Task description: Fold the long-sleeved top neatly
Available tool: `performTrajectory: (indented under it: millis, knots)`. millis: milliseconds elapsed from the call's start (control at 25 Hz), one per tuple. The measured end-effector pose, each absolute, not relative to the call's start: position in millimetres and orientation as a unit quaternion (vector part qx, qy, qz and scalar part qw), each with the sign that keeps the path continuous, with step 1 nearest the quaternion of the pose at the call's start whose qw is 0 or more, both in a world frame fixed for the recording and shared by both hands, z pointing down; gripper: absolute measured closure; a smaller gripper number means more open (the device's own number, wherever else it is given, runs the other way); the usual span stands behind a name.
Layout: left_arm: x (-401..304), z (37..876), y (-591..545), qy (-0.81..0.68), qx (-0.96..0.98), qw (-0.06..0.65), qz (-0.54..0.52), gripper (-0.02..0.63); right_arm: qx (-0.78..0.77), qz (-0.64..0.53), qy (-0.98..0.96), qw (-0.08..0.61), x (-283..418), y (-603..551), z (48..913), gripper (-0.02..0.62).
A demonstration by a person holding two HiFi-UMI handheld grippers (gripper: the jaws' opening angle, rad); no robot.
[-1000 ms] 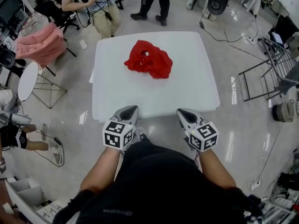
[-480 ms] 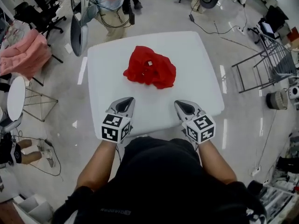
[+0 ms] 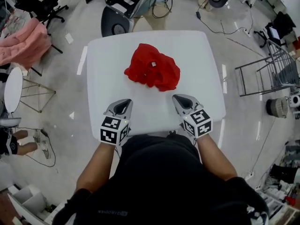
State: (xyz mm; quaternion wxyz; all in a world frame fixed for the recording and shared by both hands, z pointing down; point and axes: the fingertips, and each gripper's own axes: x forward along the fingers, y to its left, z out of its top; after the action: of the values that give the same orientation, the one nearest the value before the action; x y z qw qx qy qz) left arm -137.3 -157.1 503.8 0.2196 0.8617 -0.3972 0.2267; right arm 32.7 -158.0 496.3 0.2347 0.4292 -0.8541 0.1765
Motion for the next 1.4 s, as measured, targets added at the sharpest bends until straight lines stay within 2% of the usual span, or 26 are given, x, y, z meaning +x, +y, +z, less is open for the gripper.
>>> performTrajectory:
  millis: [480, 640, 880, 1040, 1200, 1400]
  knots:
    - [-129, 507, -160, -0.474, 0.819, 0.246, 0.206, 0.601, 0.359, 0.127, -0.876, 0.296, 35, -191, 527, 0.582]
    - [-139, 509, -156, -0.497, 0.804, 0.25, 0.21, 0.601, 0.346, 0.077, -0.868, 0.348, 25, -203, 549, 0.488]
    - [-144, 511, -144, -0.506, 0.796, 0.247, 0.223, 0.601, 0.339, 0.006, -0.859, 0.383, 7, -226, 562, 0.408]
    - [-144, 511, -137, -0.509, 0.794, 0.245, 0.227, 0.601, 0.344, -0.005, -0.853, 0.391, 7, -233, 566, 0.444]
    - [-146, 511, -139, -0.512, 0.792, 0.242, 0.227, 0.601, 0.343, -0.005, -0.861, 0.377, 8, -236, 558, 0.536]
    - [-142, 502, -149, -0.51, 0.799, 0.222, 0.229, 0.601, 0.374, 0.027, -0.875, 0.305, 26, -243, 510, 0.56]
